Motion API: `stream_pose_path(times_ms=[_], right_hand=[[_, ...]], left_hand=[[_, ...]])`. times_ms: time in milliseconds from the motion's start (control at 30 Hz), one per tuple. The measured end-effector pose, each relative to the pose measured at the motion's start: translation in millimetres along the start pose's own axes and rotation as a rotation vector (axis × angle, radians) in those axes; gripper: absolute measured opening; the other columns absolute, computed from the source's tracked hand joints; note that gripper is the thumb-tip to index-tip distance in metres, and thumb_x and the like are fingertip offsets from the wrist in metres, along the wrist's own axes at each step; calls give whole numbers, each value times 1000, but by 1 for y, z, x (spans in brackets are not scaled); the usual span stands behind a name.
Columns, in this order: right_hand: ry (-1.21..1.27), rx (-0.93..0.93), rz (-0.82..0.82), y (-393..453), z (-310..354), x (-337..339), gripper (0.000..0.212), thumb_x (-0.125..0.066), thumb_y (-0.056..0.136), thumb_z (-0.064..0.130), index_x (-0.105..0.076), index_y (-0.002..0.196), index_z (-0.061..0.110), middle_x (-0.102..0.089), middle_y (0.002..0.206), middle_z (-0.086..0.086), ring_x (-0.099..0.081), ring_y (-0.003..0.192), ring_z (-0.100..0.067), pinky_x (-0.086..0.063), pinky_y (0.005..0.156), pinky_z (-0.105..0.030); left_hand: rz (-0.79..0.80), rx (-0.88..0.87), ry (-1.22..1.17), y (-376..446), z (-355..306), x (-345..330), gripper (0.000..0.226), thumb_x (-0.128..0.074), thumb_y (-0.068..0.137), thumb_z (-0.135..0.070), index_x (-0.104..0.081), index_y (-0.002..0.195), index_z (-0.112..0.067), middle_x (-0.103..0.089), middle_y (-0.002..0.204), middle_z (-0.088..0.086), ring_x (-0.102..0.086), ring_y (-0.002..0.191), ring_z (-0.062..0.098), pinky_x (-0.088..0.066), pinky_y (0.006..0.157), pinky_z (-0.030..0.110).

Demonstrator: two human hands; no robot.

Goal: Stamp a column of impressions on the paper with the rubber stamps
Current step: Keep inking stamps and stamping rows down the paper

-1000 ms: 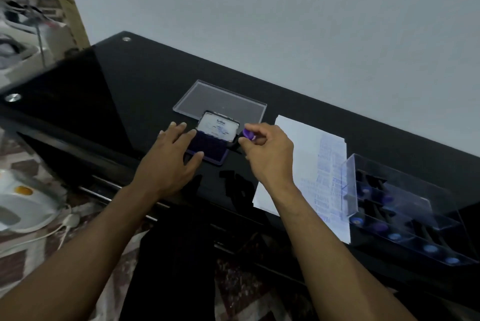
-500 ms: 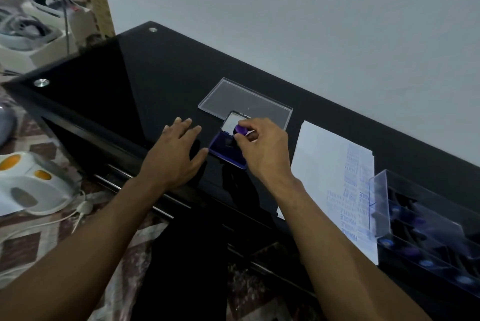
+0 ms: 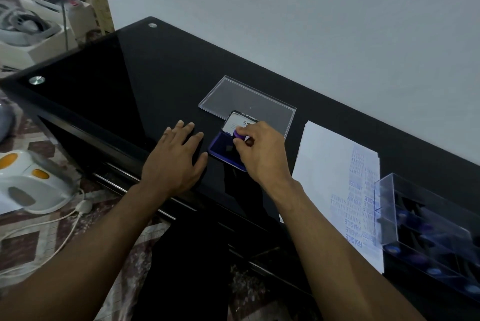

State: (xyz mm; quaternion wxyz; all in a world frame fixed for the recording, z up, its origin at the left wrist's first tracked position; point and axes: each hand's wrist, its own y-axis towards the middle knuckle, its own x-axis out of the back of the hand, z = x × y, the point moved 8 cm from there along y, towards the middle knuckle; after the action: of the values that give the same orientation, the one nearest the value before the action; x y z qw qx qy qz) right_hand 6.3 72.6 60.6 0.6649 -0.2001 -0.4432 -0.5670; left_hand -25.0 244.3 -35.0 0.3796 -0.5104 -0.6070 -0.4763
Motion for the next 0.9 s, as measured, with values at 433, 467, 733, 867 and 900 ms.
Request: stream_pose_path(times_ms=[433, 467, 733, 867, 900], right_hand=[[25, -19, 15, 6, -11, -5, 25, -72, 88, 21, -72, 112, 16, -65, 113, 2, -60, 93, -7, -51, 80, -14], [31, -16, 9, 7, -10, -6, 24, -71, 89, 21, -73, 113, 16, -65, 114, 1, -62, 95, -9, -54, 87, -22], [37, -23, 47, 8, -12, -3, 25, -76, 84, 21, -74, 108, 16, -66, 109, 3, -58, 90, -5, -47, 81, -14], [43, -17, 28, 8, -12, -5, 24, -74, 87, 21, -73, 111, 16, -65, 111, 3, -60, 91, -6, -51, 81, -16], [44, -12, 22, 8, -12, -5, 24, -73, 88, 21, -73, 112, 16, -66, 111, 3, -61, 93, -7, -53, 85, -20]], left_hand=[[11, 4, 31, 0, -1, -2, 72, -21, 97, -58, -43, 150, -15, -36, 159, 14, -22, 152, 30, -19, 124, 50], [12, 6, 32, 0, -1, -2, 72, -21, 97, -58, -43, 150, -15, -36, 159, 14, -22, 152, 30, -19, 124, 50], [11, 13, 43, 1, -1, -3, 72, -20, 97, -59, -42, 151, -17, -34, 160, 12, -21, 153, 29, -18, 125, 49], [6, 13, 39, 1, -2, -1, 73, -19, 96, -60, -42, 151, -17, -35, 160, 13, -21, 153, 29, -17, 125, 48], [5, 13, 38, 1, -2, -1, 73, -19, 96, -60, -43, 150, -16, -35, 160, 13, -22, 152, 29, -18, 125, 48]])
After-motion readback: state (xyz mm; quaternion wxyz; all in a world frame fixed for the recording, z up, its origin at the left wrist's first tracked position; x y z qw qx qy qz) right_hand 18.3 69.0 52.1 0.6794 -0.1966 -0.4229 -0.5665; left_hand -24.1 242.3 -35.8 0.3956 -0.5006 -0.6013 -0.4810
